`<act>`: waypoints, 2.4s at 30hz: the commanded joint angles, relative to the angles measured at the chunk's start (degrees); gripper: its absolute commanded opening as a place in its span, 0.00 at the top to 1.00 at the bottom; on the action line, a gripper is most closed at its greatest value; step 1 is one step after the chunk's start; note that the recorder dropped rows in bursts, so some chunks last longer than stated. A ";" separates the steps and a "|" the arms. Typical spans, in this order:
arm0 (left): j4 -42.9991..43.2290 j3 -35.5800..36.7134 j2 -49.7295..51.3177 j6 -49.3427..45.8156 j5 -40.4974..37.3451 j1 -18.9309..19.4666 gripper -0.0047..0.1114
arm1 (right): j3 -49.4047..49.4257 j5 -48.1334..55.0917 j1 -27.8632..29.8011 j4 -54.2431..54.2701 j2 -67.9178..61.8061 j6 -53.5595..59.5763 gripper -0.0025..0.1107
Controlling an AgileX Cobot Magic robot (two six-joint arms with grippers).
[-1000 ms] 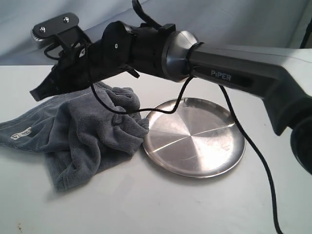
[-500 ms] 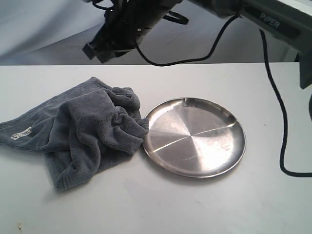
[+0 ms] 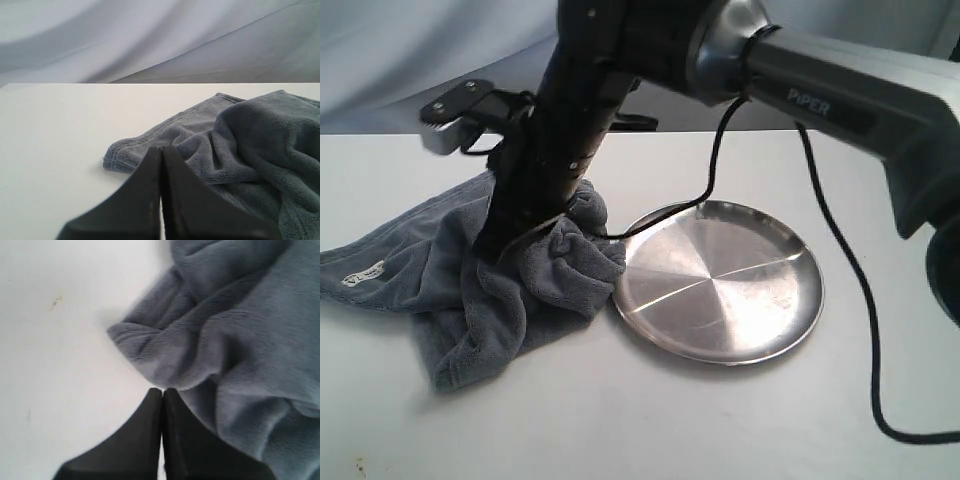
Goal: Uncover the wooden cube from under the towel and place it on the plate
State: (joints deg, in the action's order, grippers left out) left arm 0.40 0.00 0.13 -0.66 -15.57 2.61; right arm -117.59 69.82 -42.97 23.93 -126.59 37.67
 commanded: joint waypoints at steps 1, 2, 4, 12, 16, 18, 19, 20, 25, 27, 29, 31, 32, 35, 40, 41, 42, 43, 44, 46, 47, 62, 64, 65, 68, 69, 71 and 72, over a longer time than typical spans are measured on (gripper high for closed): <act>-0.40 0.00 -0.13 0.14 0.58 -0.18 0.96 | 0.56 -4.69 -5.47 1.01 0.32 1.51 0.98; -0.40 0.00 -0.13 0.14 0.58 -0.18 0.96 | 0.56 -6.87 -6.45 1.01 0.32 1.51 0.98; -0.40 0.00 -0.13 0.14 0.58 -0.18 0.96 | 0.56 -13.55 -7.93 1.01 0.32 1.51 0.98; -0.40 0.00 -0.13 0.14 0.58 -0.18 0.96 | 0.56 -46.12 -7.50 1.00 0.32 0.44 0.98; -0.40 0.00 -0.13 0.04 0.58 -0.18 0.96 | 0.56 -52.29 -5.01 1.00 0.32 -0.85 0.98; -0.40 0.00 -0.13 0.04 0.58 -0.18 0.96 | 0.56 -52.29 -3.54 0.61 0.32 -0.85 0.98; -0.40 0.00 -0.13 0.04 0.58 -0.18 0.96 | 0.56 -52.04 -2.68 0.13 0.32 -0.85 0.98; -0.40 0.00 -0.13 0.04 0.58 -0.18 0.96 | 0.56 -51.55 -1.77 -0.04 0.32 -0.85 0.98; -0.40 0.00 -0.13 0.20 0.58 -0.18 0.96 | 0.56 -44.86 2.12 -0.04 0.79 -0.85 0.98; -0.40 0.00 -0.13 0.20 0.58 -0.18 0.96 | 0.56 -40.03 3.34 -0.19 1.11 -0.85 0.98; -0.40 0.00 -0.13 0.20 0.58 -0.18 0.96 | 0.56 -34.42 4.42 -0.94 1.69 -0.85 0.98; -0.40 0.00 -0.13 0.20 0.58 -0.18 0.96 | 0.56 -29.48 5.21 -1.57 2.18 -0.85 0.98; -0.40 0.00 -0.13 0.20 0.58 -0.18 0.96 | 0.56 -26.96 5.32 -2.26 2.18 -0.85 0.98; -0.40 0.00 -0.13 0.20 0.58 -0.18 0.96 | 0.56 -20.69 5.65 -3.41 2.18 -0.85 0.98; -0.40 0.00 -0.13 0.13 0.58 -0.18 0.96 | 0.56 -13.81 5.65 -3.42 2.18 -0.85 0.98; -0.40 0.00 -0.13 0.13 0.58 -0.18 0.96 | 0.56 -12.75 5.54 -3.42 2.18 -0.85 0.98; -0.40 0.00 -0.13 0.13 0.58 -0.18 0.96 | 0.56 -11.93 5.54 -3.42 2.18 -0.85 0.98; -0.40 0.00 -0.13 0.13 0.58 -0.18 0.96 | 0.56 -11.06 5.54 -3.42 2.18 -0.75 0.98; -0.40 0.00 -0.13 0.13 0.58 -0.18 0.96 | 0.56 -10.42 5.54 -3.42 2.18 -0.65 0.98; -0.40 0.00 -0.13 0.13 0.58 -0.18 0.96 | 0.56 -9.07 5.54 -3.42 2.18 -0.64 0.98; -0.40 0.00 -0.13 0.13 0.58 -0.18 0.96 | 0.56 -8.33 5.54 -3.42 2.18 -0.64 0.98; -0.40 0.00 -0.13 0.03 0.58 -0.18 0.96 | 0.56 -7.24 3.18 -7.06 1.77 3.57 0.35; -0.40 0.00 -0.13 0.03 0.58 -0.18 0.96 | 0.56 -7.47 2.67 -10.26 0.99 3.67 0.14; -0.40 0.00 -0.13 0.03 0.58 -0.18 0.96 | 0.56 -7.73 2.21 -11.66 0.39 3.67 0.05; -0.40 0.00 -0.13 0.03 0.58 -0.18 0.96 | 0.56 -7.62 2.07 -12.23 -1.41 2.79 0.05; -0.40 0.00 -0.13 0.03 0.58 -0.18 0.96 | 0.56 -7.62 1.83 -12.23 -1.86 2.79 0.05; -0.40 0.00 -0.13 0.03 0.58 -0.18 0.96 | 0.56 -8.12 1.82 -12.47 -3.02 2.43 0.05; -0.40 0.00 -0.13 0.03 0.58 -0.18 0.96 | 0.56 -8.26 1.82 -12.47 -3.47 2.13 0.05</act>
State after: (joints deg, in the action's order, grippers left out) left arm 0.40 0.00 0.13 -0.66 -15.57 2.61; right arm -117.09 62.21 -40.76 12.14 -129.00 40.38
